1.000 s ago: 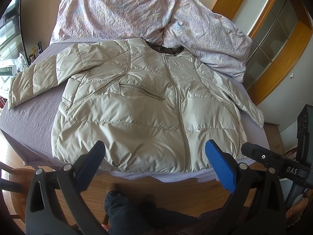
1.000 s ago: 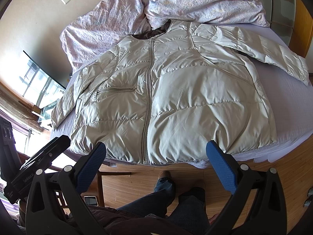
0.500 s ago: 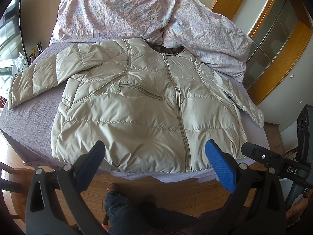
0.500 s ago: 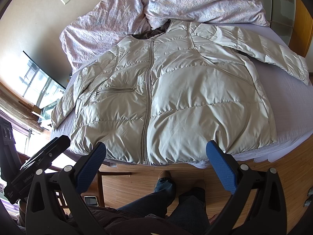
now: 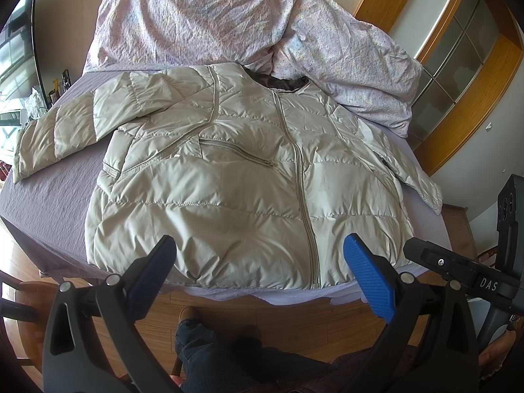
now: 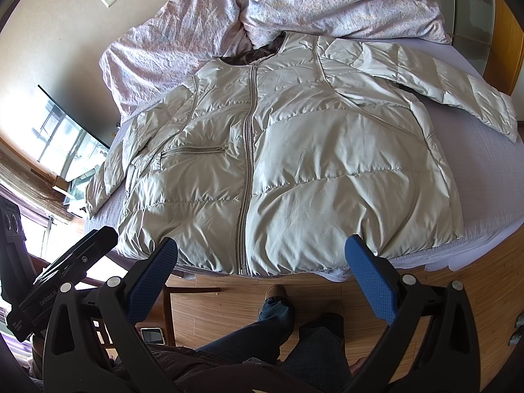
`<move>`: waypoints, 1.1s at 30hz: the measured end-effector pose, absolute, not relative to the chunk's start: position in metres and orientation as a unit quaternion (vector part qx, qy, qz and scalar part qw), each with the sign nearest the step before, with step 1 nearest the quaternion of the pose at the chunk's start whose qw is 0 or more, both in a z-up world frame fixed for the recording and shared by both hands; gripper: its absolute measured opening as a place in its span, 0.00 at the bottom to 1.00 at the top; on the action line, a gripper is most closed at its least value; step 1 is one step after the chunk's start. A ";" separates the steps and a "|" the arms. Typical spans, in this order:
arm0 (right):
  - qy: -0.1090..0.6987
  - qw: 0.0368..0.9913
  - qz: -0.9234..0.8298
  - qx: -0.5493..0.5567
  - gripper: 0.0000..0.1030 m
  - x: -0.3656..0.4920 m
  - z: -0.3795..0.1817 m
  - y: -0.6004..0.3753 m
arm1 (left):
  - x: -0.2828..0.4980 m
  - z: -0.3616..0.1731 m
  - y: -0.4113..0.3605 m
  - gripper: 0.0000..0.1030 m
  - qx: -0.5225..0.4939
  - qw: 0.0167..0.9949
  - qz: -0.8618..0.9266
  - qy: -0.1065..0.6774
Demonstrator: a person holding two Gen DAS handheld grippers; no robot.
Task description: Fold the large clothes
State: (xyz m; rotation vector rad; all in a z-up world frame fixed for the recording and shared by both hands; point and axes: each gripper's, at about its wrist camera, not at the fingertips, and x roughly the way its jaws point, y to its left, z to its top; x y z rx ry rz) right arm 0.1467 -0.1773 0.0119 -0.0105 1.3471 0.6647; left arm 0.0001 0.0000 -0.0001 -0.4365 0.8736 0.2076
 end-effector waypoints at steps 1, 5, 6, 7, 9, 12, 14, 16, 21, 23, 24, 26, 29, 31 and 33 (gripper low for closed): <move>0.612 0.731 0.302 -0.005 0.99 0.147 0.012 -0.177 | 0.000 0.000 0.000 0.98 -0.209 0.878 0.100 0.419; 0.612 0.731 0.302 -0.005 0.99 0.147 0.011 -0.177 | 0.000 0.000 0.000 0.98 -0.209 0.878 0.099 0.419; 0.612 0.731 0.302 -0.005 0.99 0.148 0.011 -0.177 | 0.000 0.000 0.000 0.98 -0.209 0.878 0.099 0.419; 0.612 0.731 0.302 -0.005 0.99 0.148 0.011 -0.178 | 0.000 0.000 0.000 0.98 -0.209 0.878 0.099 0.419; 0.612 0.731 0.302 -0.005 0.99 0.148 0.010 -0.178 | 0.000 0.000 0.000 0.98 -0.209 0.878 0.100 0.419; 0.612 0.731 0.302 -0.005 0.99 0.149 0.010 -0.178 | 0.000 0.000 0.000 0.98 -0.209 0.878 0.100 0.419; 0.613 0.730 0.302 -0.005 0.99 0.149 0.011 -0.178 | 0.000 0.000 0.000 0.98 -0.209 0.878 0.100 0.419; 0.612 0.731 0.301 -0.005 0.99 0.150 0.013 -0.178 | 0.000 0.000 0.000 0.98 -0.210 0.878 0.100 0.419; 0.605 0.742 0.290 0.002 0.99 0.168 0.006 -0.181 | 0.003 0.000 0.002 0.98 -0.201 0.876 0.113 0.423; 0.604 0.746 0.280 0.005 0.99 0.181 0.003 -0.181 | 0.009 -0.003 0.003 0.98 -0.192 0.875 0.126 0.426; 0.607 0.746 0.271 0.011 0.99 0.191 -0.003 -0.184 | 0.015 -0.002 0.006 0.98 -0.191 0.875 0.127 0.427; 0.616 0.743 0.262 0.023 0.99 0.206 -0.008 -0.189 | 0.025 -0.002 0.010 0.98 -0.185 0.875 0.134 0.428; 0.622 0.745 0.239 0.036 0.99 0.235 -0.017 -0.200 | 0.034 -0.003 0.013 0.98 -0.179 0.874 0.142 0.428; 0.619 0.752 0.224 0.036 0.99 0.255 -0.020 -0.208 | 0.044 -0.003 0.016 0.98 -0.176 0.874 0.148 0.429; 0.618 0.757 0.210 0.031 0.99 0.273 -0.023 -0.215 | 0.053 -0.004 0.018 0.98 -0.174 0.872 0.155 0.430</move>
